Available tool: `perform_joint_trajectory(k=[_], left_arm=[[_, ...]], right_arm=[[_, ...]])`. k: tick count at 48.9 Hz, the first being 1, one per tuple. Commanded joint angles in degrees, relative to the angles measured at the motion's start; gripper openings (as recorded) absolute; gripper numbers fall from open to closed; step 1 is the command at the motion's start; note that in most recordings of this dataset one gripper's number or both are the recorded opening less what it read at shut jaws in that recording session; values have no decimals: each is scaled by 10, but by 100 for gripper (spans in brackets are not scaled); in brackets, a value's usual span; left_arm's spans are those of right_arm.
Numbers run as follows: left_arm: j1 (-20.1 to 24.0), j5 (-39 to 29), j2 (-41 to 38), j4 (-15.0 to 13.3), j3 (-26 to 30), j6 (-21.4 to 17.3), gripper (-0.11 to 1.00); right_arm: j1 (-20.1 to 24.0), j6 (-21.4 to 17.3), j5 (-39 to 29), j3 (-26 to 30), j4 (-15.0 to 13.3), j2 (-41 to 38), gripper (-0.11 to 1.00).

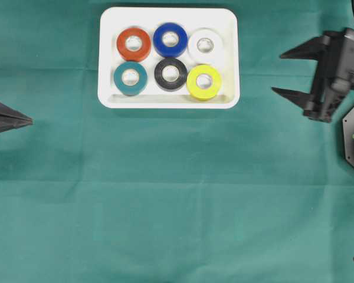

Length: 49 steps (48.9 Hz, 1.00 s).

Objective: Put the tape into the white case with the right arm.

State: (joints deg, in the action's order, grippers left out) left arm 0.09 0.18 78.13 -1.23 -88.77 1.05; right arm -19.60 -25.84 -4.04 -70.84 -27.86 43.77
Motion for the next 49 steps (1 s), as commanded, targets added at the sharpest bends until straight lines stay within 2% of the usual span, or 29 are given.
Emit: perform_joint_trajectory(k=[1, 12, 23, 29, 39, 49], left_arm=[[1, 3, -4, -1, 7, -1, 0], [1, 4, -4, -1, 7, -1, 0], [1, 4, -4, -1, 7, -1, 0], [1, 4, -4, -1, 7, 0, 0], [0, 4, -4, -1, 7, -1, 0], [0, 4, -4, -1, 7, -1, 0]], right_arm=[[-2, -2, 4, -18, 4, 43, 62], [-2, -29, 6, -57, 5, 115, 62], [7, -69, 7, -71, 5, 140, 63], [33, -68, 16, -71, 3, 140, 62], [101, -66, 29, -76, 0, 142, 62], [142, -66, 30, -89, -1, 142, 62]])
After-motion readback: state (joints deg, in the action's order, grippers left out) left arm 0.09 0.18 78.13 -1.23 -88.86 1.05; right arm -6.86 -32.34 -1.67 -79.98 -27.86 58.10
